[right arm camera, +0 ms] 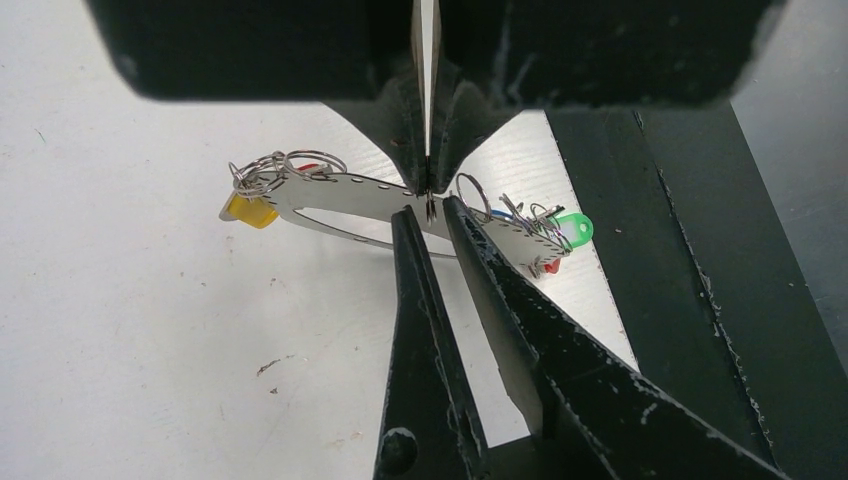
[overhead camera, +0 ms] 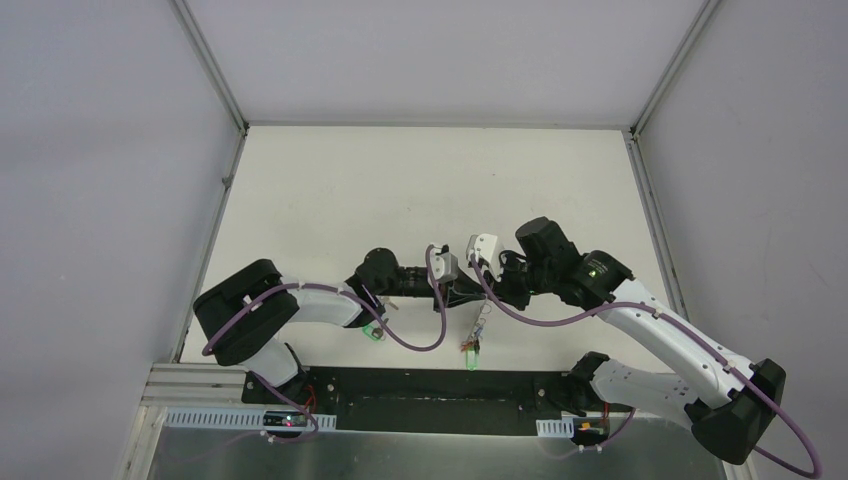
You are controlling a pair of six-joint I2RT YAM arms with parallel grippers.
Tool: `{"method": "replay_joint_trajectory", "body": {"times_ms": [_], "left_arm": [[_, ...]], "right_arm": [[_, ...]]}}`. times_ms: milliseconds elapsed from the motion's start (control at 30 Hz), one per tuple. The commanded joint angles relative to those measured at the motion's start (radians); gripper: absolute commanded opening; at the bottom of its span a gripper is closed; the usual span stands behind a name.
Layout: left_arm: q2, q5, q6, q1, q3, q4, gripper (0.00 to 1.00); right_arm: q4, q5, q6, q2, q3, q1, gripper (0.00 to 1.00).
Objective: Put the keys on the keyring
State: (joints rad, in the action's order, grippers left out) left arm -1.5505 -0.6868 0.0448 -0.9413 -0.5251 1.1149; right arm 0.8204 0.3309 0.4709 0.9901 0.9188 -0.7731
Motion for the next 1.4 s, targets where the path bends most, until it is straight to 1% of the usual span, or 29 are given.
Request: {"method": "replay_joint_trajectory", "body": {"times_ms": [0,200,467,567,667,767,867,900,967,1000,1100,1167,1267,1333,1367], "left_arm": [[-0.004,-0.024,0.010,0.001,-0.045,0.043,0.17],[-0.019,-0.037,0.005,-0.001,-0.059,0.016,0.13],[-0.018,-0.057,-0.067,-0.011,-0.100,-0.134,0.13],[-0.017,-0.053,-0.073,-0.012,-0.099,-0.140,0.10],[-0.017,-0.054,-0.079,-0.012,-0.104,-0.154,0.00],[-0.014,-0.045,-0.081,-0.011,-0.103,-0.157,0.00],[-0.006,-0.013,-0.063,-0.013,-0.083,-0.105,0.00],[-0.004,0.003,-0.053,-0.013,-0.071,-0.073,0.00],[0.001,0.044,-0.048,-0.012,-0.049,-0.015,0.00],[0.003,0.062,-0.019,-0.012,-0.039,0.009,0.00],[0.004,0.099,0.013,-0.012,-0.013,0.081,0.00],[-0.002,0.118,0.036,-0.013,0.005,0.144,0.00],[-0.012,0.139,0.064,-0.012,0.026,0.240,0.00],[-0.018,0.146,0.075,-0.012,0.036,0.292,0.00],[-0.019,0.149,0.079,-0.012,0.040,0.307,0.00]], "right_arm": [[-0.051,0.030,0.005,-0.019,0.011,-0.005,0.00],[-0.052,0.034,0.003,-0.020,0.011,-0.005,0.00],[-0.053,0.036,0.003,-0.021,0.011,-0.005,0.00],[-0.053,0.038,0.002,-0.019,0.011,-0.005,0.00],[-0.055,0.042,0.002,-0.021,0.012,-0.005,0.00],[-0.055,0.049,0.004,-0.022,0.011,-0.005,0.00],[-0.058,0.051,0.006,-0.024,0.010,-0.005,0.00],[-0.059,0.051,0.006,-0.027,0.009,-0.004,0.01],[-0.068,0.050,0.003,-0.038,0.005,-0.005,0.11],[-0.075,0.048,-0.002,-0.047,0.001,-0.005,0.18],[-0.113,0.036,-0.032,-0.083,-0.014,-0.004,0.45],[-0.163,0.027,-0.050,-0.118,-0.036,-0.003,0.54],[-0.235,0.014,-0.080,-0.180,-0.086,-0.002,0.57],[-0.281,0.010,-0.096,-0.222,-0.122,0.000,0.57],[-0.302,0.014,-0.102,-0.241,-0.143,0.001,0.55]]}}
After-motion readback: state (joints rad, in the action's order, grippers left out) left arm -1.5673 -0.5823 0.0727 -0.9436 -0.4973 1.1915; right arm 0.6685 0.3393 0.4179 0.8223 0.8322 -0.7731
